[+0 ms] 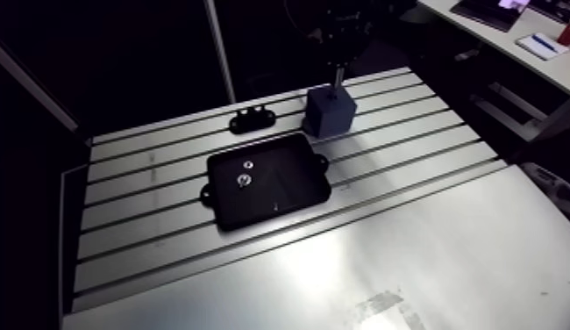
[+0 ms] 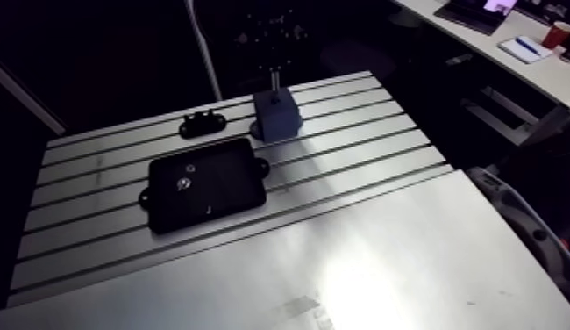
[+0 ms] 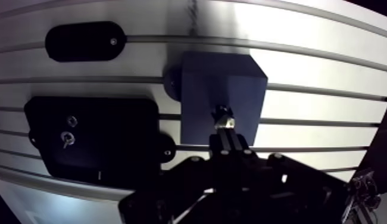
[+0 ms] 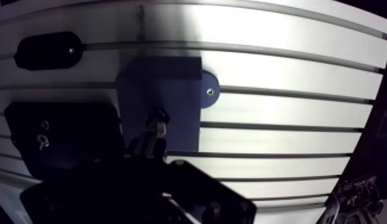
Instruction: Pick up the M10 bolt and insert it into the hex recess until seated.
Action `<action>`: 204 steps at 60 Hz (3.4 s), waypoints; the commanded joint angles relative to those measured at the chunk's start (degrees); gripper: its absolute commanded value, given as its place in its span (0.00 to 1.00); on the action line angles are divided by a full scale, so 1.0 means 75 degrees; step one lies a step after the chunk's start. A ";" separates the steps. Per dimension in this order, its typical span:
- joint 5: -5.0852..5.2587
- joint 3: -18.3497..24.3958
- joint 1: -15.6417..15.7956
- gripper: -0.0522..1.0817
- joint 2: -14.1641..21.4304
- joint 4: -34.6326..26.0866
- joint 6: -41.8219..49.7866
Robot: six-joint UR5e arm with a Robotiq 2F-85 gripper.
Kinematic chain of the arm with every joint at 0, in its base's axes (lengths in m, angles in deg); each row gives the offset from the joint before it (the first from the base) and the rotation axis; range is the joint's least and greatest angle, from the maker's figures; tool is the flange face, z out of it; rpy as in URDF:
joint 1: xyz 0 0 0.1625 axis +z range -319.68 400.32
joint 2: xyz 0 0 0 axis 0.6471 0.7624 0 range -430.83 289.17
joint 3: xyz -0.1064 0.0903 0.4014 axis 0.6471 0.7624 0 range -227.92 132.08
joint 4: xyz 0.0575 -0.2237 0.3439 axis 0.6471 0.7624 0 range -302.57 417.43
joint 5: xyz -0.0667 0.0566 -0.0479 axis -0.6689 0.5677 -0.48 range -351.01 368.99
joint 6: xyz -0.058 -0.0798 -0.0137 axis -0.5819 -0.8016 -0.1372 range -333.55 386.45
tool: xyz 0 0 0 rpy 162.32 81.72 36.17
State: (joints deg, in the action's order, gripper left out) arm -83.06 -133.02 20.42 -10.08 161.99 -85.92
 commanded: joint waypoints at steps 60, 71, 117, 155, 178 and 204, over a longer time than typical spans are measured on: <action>-0.0002 -0.0086 -0.0008 0.99 -0.0115 0.0232 -0.0024; 0.0010 -0.0037 -0.0008 0.99 -0.0103 0.0221 -0.0024; -0.0013 -0.0095 -0.0019 0.90 -0.0011 0.0220 0.0010; -0.0015 -0.0490 0.0039 0.43 0.0085 0.0992 -0.0330; -0.0035 -0.0598 0.0039 0.48 0.0073 0.1112 -0.0211; -0.0025 -0.0658 0.0039 0.49 0.0061 0.1287 -0.0200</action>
State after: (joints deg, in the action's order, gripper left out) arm -83.31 -137.87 20.72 -9.50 171.44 -87.50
